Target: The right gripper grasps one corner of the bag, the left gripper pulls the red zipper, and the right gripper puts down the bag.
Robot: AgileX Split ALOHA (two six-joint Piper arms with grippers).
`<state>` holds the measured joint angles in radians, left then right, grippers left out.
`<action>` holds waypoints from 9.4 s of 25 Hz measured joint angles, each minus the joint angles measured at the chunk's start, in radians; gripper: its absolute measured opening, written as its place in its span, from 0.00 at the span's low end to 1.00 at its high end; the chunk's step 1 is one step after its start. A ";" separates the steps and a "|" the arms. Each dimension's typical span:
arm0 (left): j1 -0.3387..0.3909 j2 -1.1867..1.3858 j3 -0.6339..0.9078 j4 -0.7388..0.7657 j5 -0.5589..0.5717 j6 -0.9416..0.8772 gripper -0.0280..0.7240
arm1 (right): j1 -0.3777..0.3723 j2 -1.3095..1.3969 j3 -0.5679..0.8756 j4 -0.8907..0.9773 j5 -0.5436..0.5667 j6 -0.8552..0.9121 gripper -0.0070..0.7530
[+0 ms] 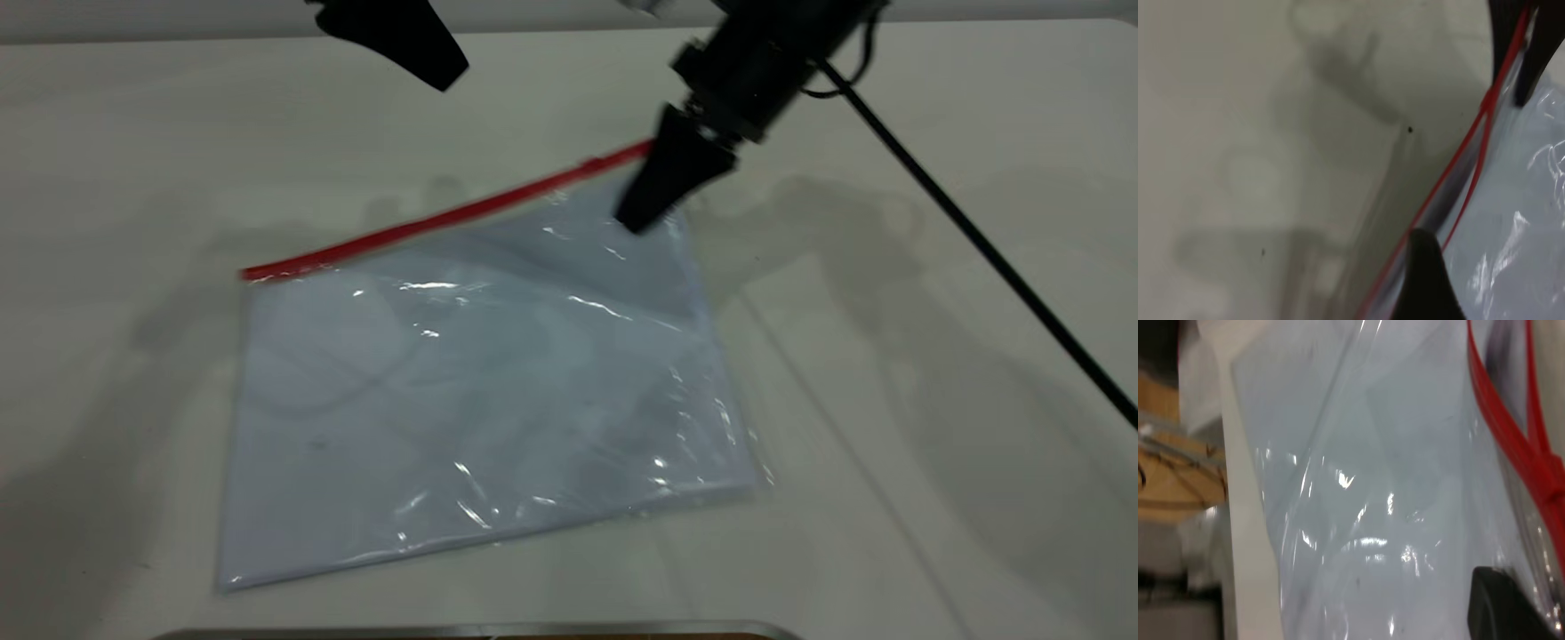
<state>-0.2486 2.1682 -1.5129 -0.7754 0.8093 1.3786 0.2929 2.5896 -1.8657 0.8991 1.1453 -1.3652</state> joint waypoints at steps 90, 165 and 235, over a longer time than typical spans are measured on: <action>0.022 0.126 -0.017 -0.288 -0.139 0.331 0.10 | -0.344 0.010 -0.013 0.267 -0.039 -0.180 0.05; 0.057 -1.101 0.244 0.694 0.359 -1.191 0.81 | -0.398 -1.394 0.554 -0.382 0.089 0.920 0.79; 0.057 -1.935 1.007 0.739 0.347 -1.332 0.82 | -0.253 -2.606 1.383 -0.832 -0.010 1.209 0.79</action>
<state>-0.1912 0.2332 -0.5056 -0.0367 1.1565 0.0467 0.0397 -0.0164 -0.4826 0.0670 1.1350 -0.1565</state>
